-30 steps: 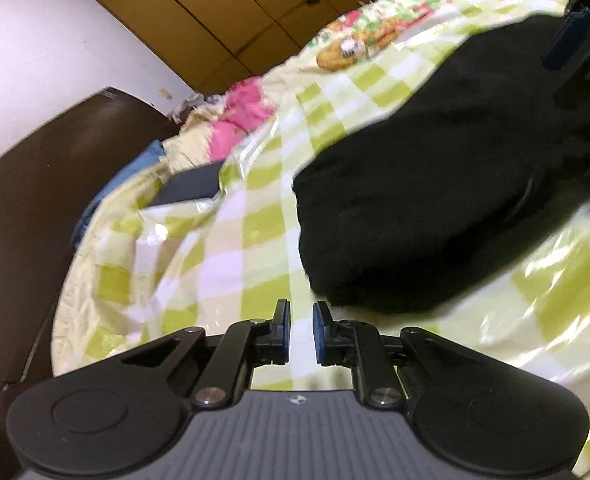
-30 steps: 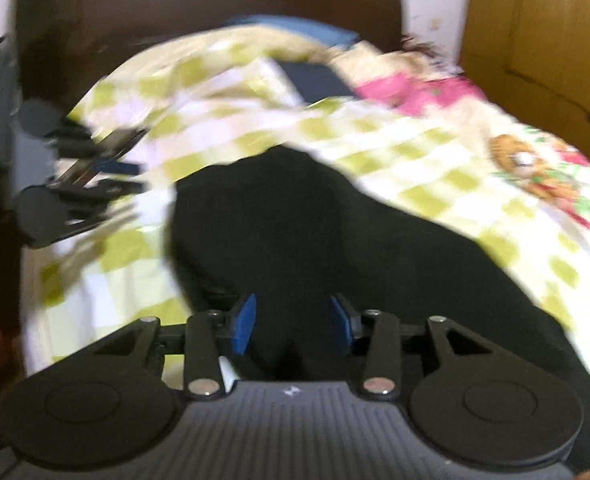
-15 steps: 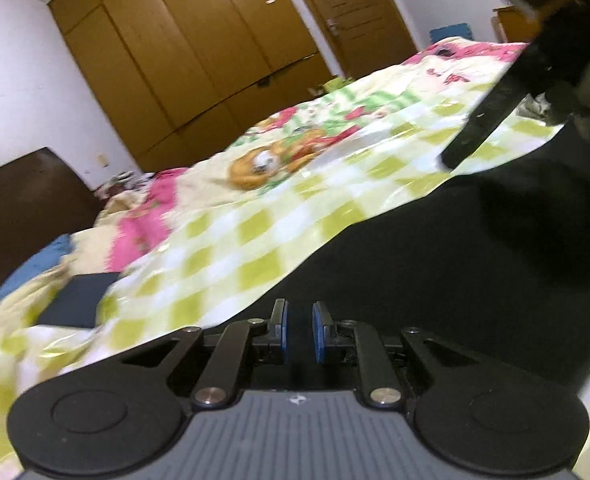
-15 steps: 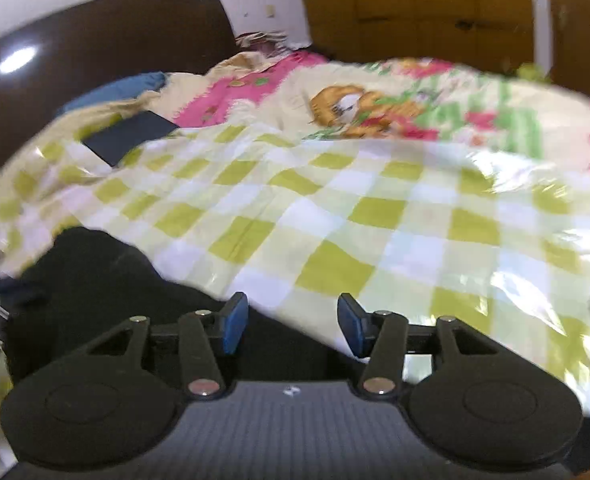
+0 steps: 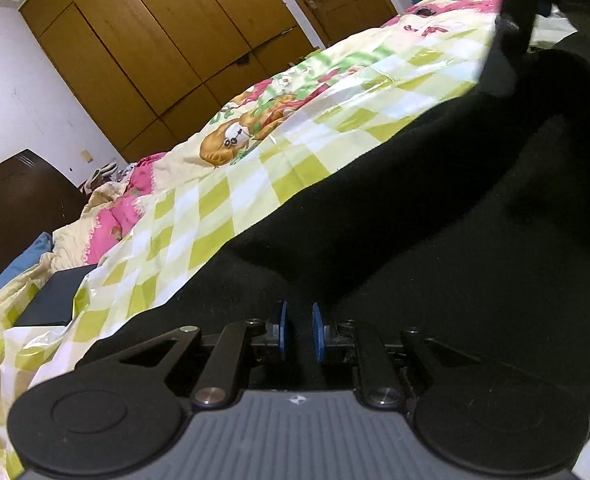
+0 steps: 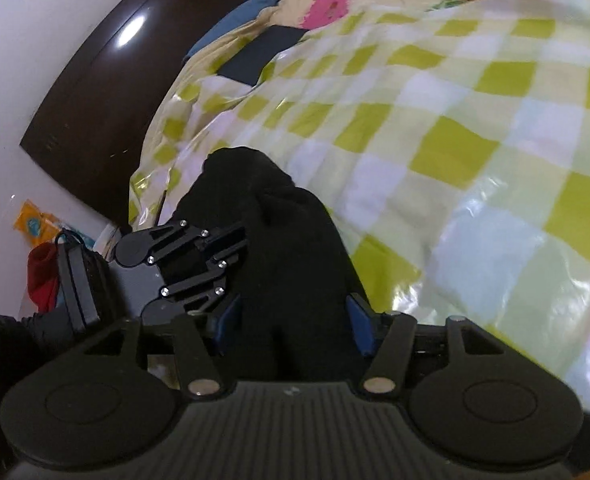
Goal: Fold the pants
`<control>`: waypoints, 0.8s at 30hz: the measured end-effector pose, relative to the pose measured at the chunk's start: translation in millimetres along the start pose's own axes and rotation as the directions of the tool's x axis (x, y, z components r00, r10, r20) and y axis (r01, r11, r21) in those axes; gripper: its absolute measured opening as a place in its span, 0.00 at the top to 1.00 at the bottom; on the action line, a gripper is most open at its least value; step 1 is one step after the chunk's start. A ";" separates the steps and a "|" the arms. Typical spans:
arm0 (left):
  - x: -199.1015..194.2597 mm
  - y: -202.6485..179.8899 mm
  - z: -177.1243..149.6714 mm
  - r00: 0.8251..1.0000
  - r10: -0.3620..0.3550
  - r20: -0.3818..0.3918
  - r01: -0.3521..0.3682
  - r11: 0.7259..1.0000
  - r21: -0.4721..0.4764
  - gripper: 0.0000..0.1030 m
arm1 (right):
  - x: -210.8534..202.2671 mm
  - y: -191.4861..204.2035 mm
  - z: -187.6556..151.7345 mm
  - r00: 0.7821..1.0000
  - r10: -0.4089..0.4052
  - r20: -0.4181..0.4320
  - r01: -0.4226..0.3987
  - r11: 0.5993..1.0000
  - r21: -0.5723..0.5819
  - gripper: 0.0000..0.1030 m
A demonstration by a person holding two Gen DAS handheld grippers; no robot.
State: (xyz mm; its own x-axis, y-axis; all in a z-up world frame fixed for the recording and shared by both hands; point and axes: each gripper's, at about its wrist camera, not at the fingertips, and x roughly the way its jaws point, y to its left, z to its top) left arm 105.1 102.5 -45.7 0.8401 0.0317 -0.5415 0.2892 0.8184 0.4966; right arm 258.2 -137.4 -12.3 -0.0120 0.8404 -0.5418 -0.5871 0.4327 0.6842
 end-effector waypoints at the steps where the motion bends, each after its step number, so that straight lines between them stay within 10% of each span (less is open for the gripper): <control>1: -0.2 0.4 0.1 1.000 -0.001 0.000 0.001 1.000 -0.003 0.70 | 4.7 -5.5 4.4 0.998 0.062 0.003 -0.062 0.998 0.024 0.43; 7: 1.2 1.2 -3.3 1.000 -0.005 -0.002 0.005 1.000 -0.024 0.70 | 55.3 -9.3 15.4 0.950 0.311 0.017 -0.311 0.943 0.121 0.43; 11: 3.3 1.7 -5.5 1.000 -0.006 0.009 0.006 1.000 -0.021 0.69 | 52.7 -16.8 28.1 0.957 0.217 0.191 -0.246 0.959 0.142 0.43; 20: -0.6 2.3 -1.3 1.000 0.018 -0.001 -0.018 0.999 -0.030 0.64 | -6.0 -65.1 35.1 0.850 -0.101 0.517 -0.124 0.916 0.383 0.43; 24: -9.4 10.6 2.2 0.995 0.098 0.025 -0.097 0.994 -0.055 0.62 | -9.9 12.7 23.4 0.898 -0.158 0.412 0.113 0.985 0.131 0.42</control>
State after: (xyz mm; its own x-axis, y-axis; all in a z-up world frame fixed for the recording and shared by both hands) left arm 101.4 109.7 -33.9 0.8755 0.0980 -0.4732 0.1806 0.8420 0.5084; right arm 269.8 -132.5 13.2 0.4149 0.8205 -0.3932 -0.4736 0.5638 0.6767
